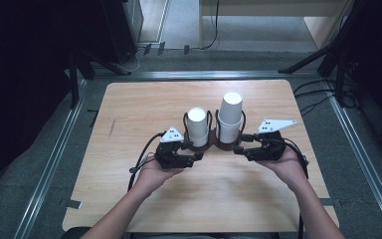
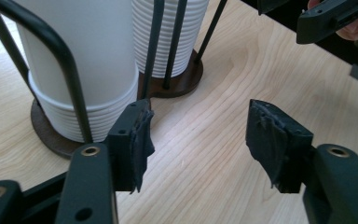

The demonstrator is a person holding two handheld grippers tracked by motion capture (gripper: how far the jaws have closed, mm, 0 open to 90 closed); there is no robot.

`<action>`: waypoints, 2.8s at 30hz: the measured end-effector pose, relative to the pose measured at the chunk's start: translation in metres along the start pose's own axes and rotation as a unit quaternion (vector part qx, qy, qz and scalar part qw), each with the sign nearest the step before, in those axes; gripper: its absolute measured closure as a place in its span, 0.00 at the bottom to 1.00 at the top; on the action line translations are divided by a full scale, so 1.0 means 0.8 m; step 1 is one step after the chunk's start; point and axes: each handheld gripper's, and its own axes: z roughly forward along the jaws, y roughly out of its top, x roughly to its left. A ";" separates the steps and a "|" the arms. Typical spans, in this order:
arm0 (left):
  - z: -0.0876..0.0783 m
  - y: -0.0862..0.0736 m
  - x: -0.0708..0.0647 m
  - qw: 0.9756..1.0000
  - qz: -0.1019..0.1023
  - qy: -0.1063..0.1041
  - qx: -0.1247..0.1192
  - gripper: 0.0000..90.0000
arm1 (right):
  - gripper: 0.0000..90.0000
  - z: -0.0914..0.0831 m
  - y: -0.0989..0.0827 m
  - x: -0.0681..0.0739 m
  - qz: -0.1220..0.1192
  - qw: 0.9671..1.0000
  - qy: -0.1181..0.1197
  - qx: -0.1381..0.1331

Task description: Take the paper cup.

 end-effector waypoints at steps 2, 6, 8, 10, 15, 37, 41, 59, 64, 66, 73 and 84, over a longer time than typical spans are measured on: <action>0.001 -0.001 -0.004 1.000 0.019 0.011 0.005 0.47 | 0.47 0.001 -0.001 0.001 0.000 1.000 -0.001 0.002; 0.003 0.001 -0.016 0.999 0.033 0.031 0.013 0.53 | 0.46 0.001 0.000 0.003 0.005 1.000 0.000 0.016; 0.005 0.001 -0.018 0.999 0.034 0.037 0.013 0.53 | 0.46 0.001 0.000 0.003 0.003 1.000 -0.002 0.019; 0.006 0.001 -0.018 0.999 0.027 0.033 0.004 0.54 | 0.46 0.000 -0.003 0.002 0.002 1.000 -0.005 0.023; 0.007 0.004 -0.016 1.000 0.003 0.017 0.023 0.54 | 0.45 -0.003 -0.003 0.001 0.006 1.000 -0.009 0.016; 0.015 0.016 -0.029 0.999 0.027 0.007 0.035 0.68 | 0.47 -0.005 -0.001 0.002 0.005 1.000 -0.021 0.020; 0.023 0.023 -0.034 0.999 -0.002 0.000 0.034 0.72 | 0.44 -0.017 0.002 0.001 0.007 0.999 -0.031 0.004; 0.060 0.079 -0.056 0.998 0.003 0.046 0.032 0.86 | 0.36 -0.041 0.066 -0.028 0.020 0.998 -0.067 -0.013; 0.080 0.086 -0.058 0.998 -0.007 0.063 0.023 0.90 | 0.34 -0.040 0.082 -0.038 0.027 0.998 -0.058 -0.022; 0.087 0.087 -0.056 0.997 -0.016 0.067 0.019 0.91 | 0.33 -0.033 0.093 -0.043 0.018 0.998 -0.066 -0.015; 0.102 0.090 -0.053 0.996 -0.032 0.086 0.003 0.93 | 0.30 -0.018 0.111 -0.049 0.005 0.998 -0.059 -0.015; 0.112 0.091 -0.048 0.995 -0.041 0.089 -0.002 0.93 | 0.28 0.008 0.132 -0.053 -0.004 0.998 -0.070 -0.006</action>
